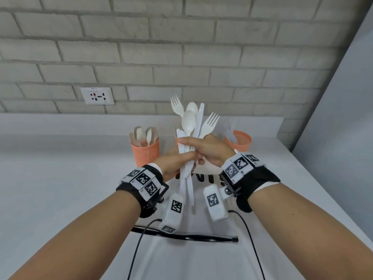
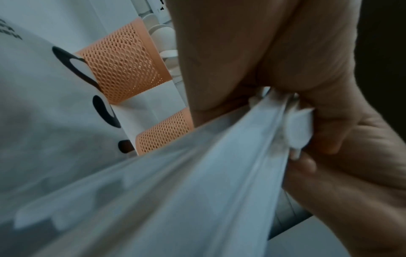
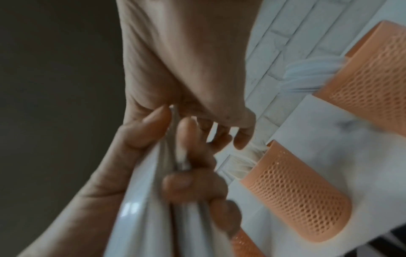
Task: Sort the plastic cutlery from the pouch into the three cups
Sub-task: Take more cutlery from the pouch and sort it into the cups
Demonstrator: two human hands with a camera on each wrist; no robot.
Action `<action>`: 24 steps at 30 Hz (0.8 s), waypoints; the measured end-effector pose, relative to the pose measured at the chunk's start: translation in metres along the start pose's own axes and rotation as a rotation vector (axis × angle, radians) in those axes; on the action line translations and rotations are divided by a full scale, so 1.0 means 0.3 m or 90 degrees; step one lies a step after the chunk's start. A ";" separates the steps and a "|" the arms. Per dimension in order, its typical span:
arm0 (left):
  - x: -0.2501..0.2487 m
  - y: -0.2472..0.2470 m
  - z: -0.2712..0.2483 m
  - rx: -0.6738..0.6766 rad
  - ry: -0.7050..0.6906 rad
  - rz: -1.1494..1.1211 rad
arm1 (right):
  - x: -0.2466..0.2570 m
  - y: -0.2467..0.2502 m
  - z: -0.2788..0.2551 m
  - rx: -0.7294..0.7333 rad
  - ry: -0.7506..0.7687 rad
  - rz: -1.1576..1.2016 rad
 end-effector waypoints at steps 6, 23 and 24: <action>0.008 0.012 0.030 -0.046 -0.027 -0.009 | -0.026 0.018 0.046 0.050 0.034 -0.031; 0.040 0.054 0.030 -0.068 -0.001 -0.067 | -0.037 0.044 0.119 -0.143 0.120 0.135; 0.040 0.054 0.028 -0.063 -0.004 -0.078 | -0.037 0.039 0.117 -0.131 0.111 0.134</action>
Point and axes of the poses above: each hand's wrist, its own z-axis towards the middle knuckle, its own y-axis out of the back of the hand, x = y × z, the point moved 3 cm from there along z, towards the middle knuckle, and after that the axes turned 7 degrees about -z, right-handed, at the moved point
